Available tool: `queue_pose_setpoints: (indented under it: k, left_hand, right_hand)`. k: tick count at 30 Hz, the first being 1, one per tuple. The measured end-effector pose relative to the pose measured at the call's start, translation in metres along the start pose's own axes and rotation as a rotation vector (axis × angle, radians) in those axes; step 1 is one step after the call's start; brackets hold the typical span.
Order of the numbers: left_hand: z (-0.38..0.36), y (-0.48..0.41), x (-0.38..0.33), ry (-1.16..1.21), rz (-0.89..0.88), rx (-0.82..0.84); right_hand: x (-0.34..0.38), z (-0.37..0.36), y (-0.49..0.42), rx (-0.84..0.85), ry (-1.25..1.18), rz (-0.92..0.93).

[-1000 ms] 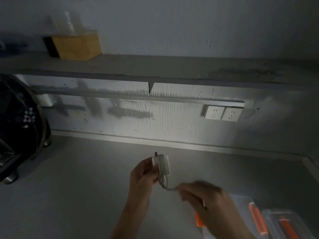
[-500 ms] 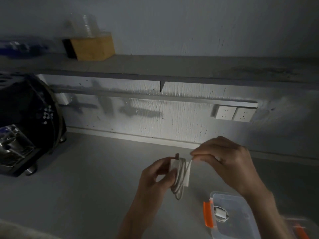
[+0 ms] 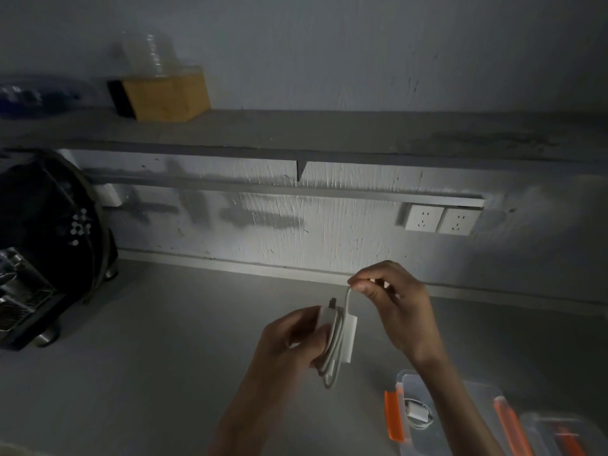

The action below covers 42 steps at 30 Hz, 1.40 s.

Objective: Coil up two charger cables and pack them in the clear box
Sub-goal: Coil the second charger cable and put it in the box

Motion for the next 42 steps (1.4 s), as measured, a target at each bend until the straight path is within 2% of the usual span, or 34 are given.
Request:
queue_pose_setpoints:
  k: [4,10,13,17,22,27,36,40,42]
  left_hand:
    - [-0.003,-0.007,-0.005,0.066,-0.028,0.041]
    - [-0.003,-0.014,0.000,0.193,-0.032,0.028]
    - [-0.006,-0.016,0.010,0.246,-0.016,0.010]
    - [-0.012,-0.020,0.024,0.377,-0.007,-0.026]
    - [-0.013,-0.032,0.041,0.488,0.004,-0.095]
    - [-0.020,-0.031,0.043,0.656,-0.004,-0.014]
    - [-0.024,-0.019,0.059,0.785,0.001,-0.178]
    - [-0.016,-0.014,0.070,0.939,0.158,-0.245]
    - [-0.015,-0.011,0.071,1.011,0.238,-0.217]
  right_hand:
    - [-0.014,-0.014,0.005,0.047,-0.195,-0.250]
    - [-0.019,-0.032,0.031,0.074,-0.432,-0.422]
    - [-0.021,-0.033,0.043,0.003,-0.380,-0.494]
    - [-0.019,-0.036,0.059,0.013,-0.307,-0.522]
    - [-0.014,-0.041,0.071,-0.077,-0.310,-0.564]
    - [-0.006,-0.046,0.080,-0.089,-0.296,-0.552]
    - [0.008,-0.044,0.091,-0.207,-0.178,-0.422]
    - [0.016,-0.052,0.097,-0.173,-0.066,-0.326]
    - [0.017,-0.055,0.100,-0.168,0.000,-0.277]
Point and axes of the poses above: each hand's wrist, its own y-axis away from the middle knuckle, its own z-axis out of the back of the hand, x = y × z, the point moved 3 cm from there along -y, towards the middle knuckle, and after that the axes turned 1 degree about -z, right-handed, at the moved point
